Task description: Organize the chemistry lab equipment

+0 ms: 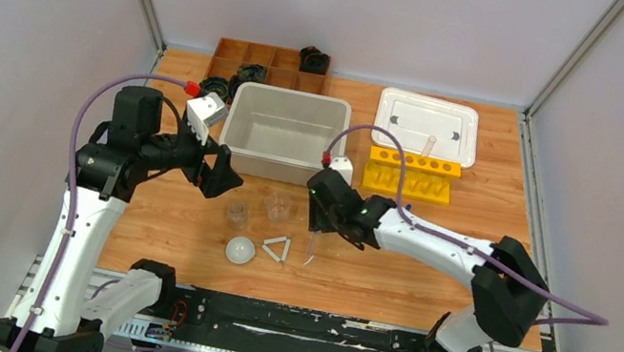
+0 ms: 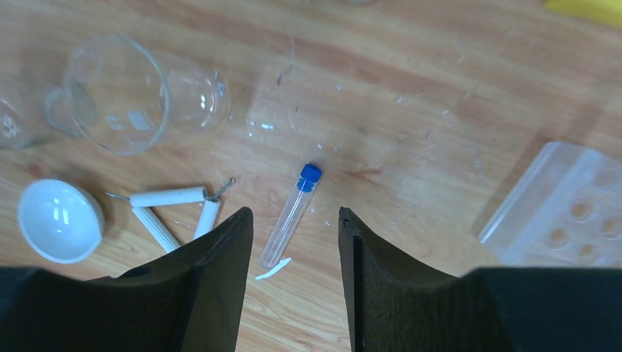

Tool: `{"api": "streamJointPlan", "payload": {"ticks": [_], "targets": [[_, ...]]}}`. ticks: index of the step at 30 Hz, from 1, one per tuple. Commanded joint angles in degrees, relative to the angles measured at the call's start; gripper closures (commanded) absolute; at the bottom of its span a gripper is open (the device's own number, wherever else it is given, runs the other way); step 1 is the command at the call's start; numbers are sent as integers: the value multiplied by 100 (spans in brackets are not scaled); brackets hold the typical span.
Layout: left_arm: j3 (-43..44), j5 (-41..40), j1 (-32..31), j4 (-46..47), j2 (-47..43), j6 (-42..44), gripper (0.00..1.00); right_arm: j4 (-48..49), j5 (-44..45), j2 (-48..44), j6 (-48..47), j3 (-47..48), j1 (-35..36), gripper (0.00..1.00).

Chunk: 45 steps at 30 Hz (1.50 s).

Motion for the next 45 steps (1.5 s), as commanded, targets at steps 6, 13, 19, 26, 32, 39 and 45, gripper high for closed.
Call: {"api": "streamJointPlan", "payload": {"ticks": [6,13,19,26,32,39,45], "targets": [[180,11,-13,12,-209,18,0,46,-36,852,240,91,344,50],[222,26,-11,12,-194,23,0,117,94,1308,267,-11,466,60],[213,46,-8,12,-187,52,0,156,206,1487,264,-78,503,74],[209,104,-9,12,-153,49,0,-9,496,982,71,-72,494,100],[407,-19,-9,12,-73,-80,0,268,949,-586,-307,-377,542,100],[365,164,-9,175,-70,-549,0,1079,772,-1488,-904,-37,817,100],[94,258,-6,714,-209,-1175,0,1700,645,-1018,-792,926,1007,100]]}}
